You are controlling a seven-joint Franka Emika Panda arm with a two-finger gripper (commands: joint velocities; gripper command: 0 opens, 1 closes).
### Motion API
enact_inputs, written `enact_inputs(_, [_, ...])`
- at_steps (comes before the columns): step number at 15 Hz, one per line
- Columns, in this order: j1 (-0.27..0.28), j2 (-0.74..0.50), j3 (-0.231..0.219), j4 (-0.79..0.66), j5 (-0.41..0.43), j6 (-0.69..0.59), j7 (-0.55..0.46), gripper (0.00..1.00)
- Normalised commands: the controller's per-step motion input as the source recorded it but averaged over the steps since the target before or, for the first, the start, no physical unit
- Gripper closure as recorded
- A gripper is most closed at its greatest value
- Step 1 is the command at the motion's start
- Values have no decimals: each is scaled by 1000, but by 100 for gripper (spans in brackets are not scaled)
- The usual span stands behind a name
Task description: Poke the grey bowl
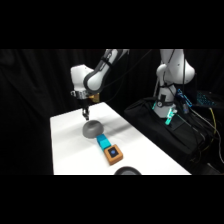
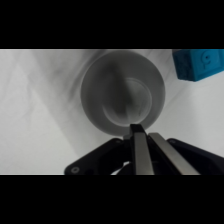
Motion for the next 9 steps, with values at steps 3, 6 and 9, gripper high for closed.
enact_inputs(3, [-90,217,77,149,88,130,-73,98])
enact_inputs(6, [-80,156,72,139,56,99,-61,97])
enact_inputs(9, [-62,104,66,110,38,77,-43,99])
